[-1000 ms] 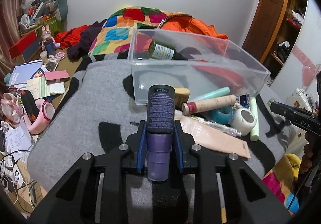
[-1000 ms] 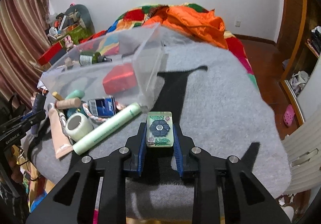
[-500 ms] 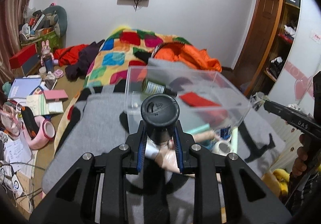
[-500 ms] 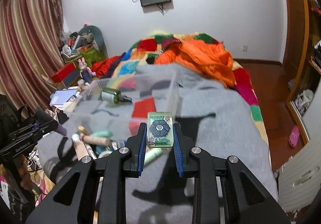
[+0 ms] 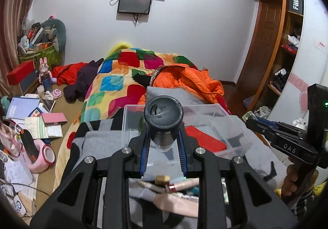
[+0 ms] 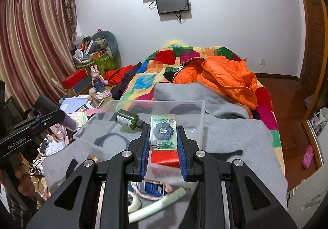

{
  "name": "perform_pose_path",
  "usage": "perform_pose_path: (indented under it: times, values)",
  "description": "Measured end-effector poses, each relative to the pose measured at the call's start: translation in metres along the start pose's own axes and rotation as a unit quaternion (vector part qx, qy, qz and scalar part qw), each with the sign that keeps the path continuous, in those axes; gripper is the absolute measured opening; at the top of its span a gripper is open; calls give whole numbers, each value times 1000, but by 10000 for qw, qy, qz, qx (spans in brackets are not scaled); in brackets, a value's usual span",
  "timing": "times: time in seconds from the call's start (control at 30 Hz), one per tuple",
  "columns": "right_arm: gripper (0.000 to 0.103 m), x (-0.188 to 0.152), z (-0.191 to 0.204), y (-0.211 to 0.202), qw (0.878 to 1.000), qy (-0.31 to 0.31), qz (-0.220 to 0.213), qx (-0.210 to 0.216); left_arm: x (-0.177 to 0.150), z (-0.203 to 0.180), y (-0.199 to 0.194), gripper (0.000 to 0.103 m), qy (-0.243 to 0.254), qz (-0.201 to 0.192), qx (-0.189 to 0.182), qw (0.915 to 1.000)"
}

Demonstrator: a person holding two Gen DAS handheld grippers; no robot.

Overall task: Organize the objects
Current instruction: 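Place purple bottle in clear box with left tool while right tool places green case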

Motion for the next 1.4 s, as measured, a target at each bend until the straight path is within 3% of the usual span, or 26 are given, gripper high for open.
perform_pose_path:
  times: [0.5,0.83,1.17,1.4]
  values:
    - [22,7,8,57,9978,-135,581,-272,5,-31,64,25,496,542,159,9972]
    - [22,1,13,71,9959,-240,817,-309,-1,-24,92,25,342,1007,-65,9943]
    - [23,-2,15,72,9954,-278,837,-376,-8,-14,97,25,212,1156,-9,9931]
    - [27,-5,15,60,9960,-263,805,-298,-13,-9,87,46,179,1093,38,9938]
Point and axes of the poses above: each gripper's, at about its wrist camera, not at the fingertips, and y roughly the way its jaws point, z to its left, x to its top, the point moved 2 cm from there along y, roughly the way its jaws point, and after that the axes turned 13 degrees about z, right-handed, at the moved point
